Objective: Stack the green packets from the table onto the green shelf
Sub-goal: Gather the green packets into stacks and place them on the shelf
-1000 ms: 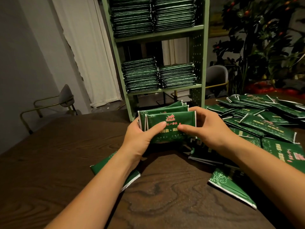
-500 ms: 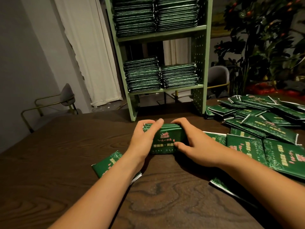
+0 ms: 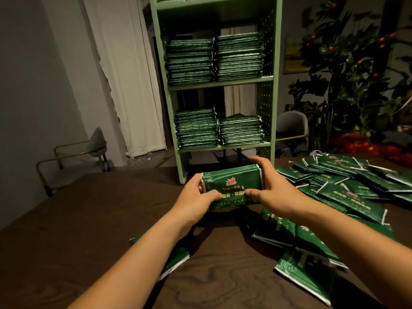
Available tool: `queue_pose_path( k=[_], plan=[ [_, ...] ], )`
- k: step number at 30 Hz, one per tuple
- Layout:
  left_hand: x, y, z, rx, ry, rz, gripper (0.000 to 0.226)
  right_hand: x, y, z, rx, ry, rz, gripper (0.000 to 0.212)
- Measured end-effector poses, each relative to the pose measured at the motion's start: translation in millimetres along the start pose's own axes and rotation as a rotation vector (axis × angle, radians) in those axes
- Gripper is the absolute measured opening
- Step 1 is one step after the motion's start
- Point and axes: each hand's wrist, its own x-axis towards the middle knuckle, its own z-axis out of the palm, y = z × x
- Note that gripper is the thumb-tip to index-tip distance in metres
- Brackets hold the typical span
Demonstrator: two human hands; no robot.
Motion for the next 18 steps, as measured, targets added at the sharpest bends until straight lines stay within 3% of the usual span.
queue_pose_path(
  k=[2,5,7,10,13,16,18],
  plan=[
    [0,7,0,0.003,-0.012,0.022,0.089,2,-5,-8,-0.010,-0.010,0.000,0.074],
    [7,15,-3,-0.028,0.007,0.067,0.102,4,-13,-21,0.088,-0.030,-0.005,0.053],
    [8,31,-4,-0.024,-0.004,0.066,0.087,7,-19,-30,0.136,-0.034,-0.002,0.040],
    [8,58,-4,-0.027,-0.029,0.066,0.044,9,-31,-44,0.194,-0.045,0.007,0.034],
    [15,73,-3,-0.029,-0.002,0.097,0.040,16,-38,-56,0.274,-0.051,0.018,0.027],
    [24,88,2,-0.060,0.050,0.073,0.049,22,-48,-67,0.272,-0.041,0.035,0.030],
    [31,95,6,-0.180,0.046,0.037,0.042,29,-51,-71,0.301,-0.022,0.053,0.037]
  ],
)
